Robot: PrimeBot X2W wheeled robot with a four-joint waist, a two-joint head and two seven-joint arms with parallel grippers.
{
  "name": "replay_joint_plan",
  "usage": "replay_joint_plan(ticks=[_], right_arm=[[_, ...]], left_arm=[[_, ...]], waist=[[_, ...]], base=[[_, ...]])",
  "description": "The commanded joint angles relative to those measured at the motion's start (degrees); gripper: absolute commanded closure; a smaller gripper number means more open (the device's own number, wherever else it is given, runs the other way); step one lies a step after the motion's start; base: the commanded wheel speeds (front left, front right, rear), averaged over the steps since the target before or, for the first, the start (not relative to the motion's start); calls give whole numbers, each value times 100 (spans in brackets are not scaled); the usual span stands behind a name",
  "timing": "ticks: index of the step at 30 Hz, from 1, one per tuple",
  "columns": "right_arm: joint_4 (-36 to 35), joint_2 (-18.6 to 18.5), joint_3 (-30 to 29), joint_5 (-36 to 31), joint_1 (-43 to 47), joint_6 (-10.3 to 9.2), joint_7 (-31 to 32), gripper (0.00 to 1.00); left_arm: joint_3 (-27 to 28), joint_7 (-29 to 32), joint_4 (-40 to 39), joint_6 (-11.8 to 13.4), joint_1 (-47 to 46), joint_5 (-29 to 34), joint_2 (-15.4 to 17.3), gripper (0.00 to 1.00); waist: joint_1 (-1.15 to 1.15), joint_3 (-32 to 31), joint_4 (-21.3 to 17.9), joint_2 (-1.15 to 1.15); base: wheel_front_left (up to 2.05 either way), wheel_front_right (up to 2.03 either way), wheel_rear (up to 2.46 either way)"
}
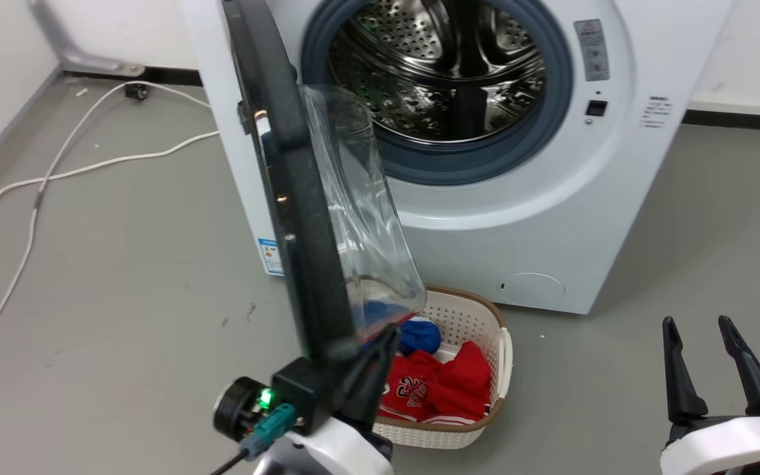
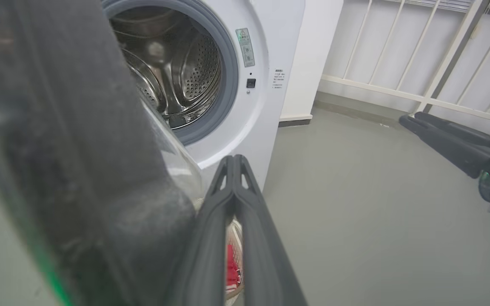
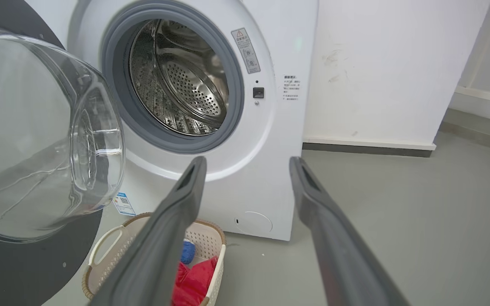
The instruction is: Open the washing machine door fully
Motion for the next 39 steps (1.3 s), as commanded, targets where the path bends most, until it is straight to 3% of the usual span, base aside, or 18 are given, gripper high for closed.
replay_joint_plan(ticks=[1, 10, 20, 29, 39], right_arm=[[-15, 2, -1, -37, -73, -1, -6, 0], [-71, 2, -44, -43, -11, -1, 26, 0], [-160, 1, -141, -25, 12, -1, 44, 0], [-273, 1, -112, -93, -43, -1, 73, 0], [-481, 0, -56, -174, -210, -1, 187, 0]], left_arm=[[163, 7, -164, 134, 95, -22, 109, 100], [477, 104, -738, 488, 411, -53, 338, 100], [986, 89, -521, 803, 717, -259, 570, 100], [1624, -55, -222, 775, 483, -630, 794, 100], [2582, -409, 660, 732, 9, -1194, 1050, 100]], waist=[[0, -8, 155, 0], [0, 0, 658, 0], [0, 35, 1070, 0], [0, 142, 1204, 0], [0, 524, 1057, 0]], base=[[0, 0, 0], [0, 0, 0], [0, 0, 0], [0, 0, 0], [0, 0, 0]])
